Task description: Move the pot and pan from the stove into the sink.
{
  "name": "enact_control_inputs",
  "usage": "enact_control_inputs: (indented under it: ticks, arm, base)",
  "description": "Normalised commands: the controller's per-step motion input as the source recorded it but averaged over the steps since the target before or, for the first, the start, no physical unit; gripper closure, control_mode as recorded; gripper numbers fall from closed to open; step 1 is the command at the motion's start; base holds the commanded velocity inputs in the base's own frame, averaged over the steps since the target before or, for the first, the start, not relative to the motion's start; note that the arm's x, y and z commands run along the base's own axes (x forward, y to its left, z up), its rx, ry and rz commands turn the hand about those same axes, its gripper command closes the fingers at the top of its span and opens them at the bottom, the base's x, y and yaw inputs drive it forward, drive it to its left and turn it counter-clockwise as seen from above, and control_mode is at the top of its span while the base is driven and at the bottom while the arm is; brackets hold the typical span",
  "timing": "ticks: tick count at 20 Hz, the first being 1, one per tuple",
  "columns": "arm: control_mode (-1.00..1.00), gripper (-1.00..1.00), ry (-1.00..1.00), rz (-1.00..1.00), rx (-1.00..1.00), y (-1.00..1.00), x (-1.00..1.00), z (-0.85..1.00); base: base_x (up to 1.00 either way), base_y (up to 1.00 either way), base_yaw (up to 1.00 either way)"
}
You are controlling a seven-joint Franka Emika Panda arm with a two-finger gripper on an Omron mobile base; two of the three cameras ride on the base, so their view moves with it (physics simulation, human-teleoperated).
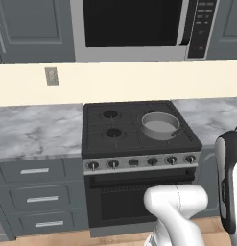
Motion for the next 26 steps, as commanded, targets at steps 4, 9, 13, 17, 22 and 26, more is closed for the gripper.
enact_control_inputs:
  ticks: [4,9,13,17,22,26]
  arm:
    - [1.0,-1.0,0.0,0.0,0.0,0.0,0.0,0.0]
    - [1.0,-1.0,0.0,0.0,0.0,0.0,0.0,0.0]
    - [1.0,-1.0,0.0,0.0,0.0,0.0,0.0,0.0]
    - [1.0,-1.0,0.0,0.0,0.0,0.0,0.0,0.0]
    - [-1.0,-1.0,0.0,0.0,0.0,0.0,0.0,0.0]
    - [-1.0,-1.0,0.0,-0.06,0.0,0.23,0.25,-0.03]
  base:
    - [0.0,-0.67,0.01]
    - [0.01,-0.34,0.01]
    - [0.58,0.0,0.0]
    - [0.89,0.02,0.0]
    - [0.33,0.02,0.0]
    - [0.0,0.0,0.0]
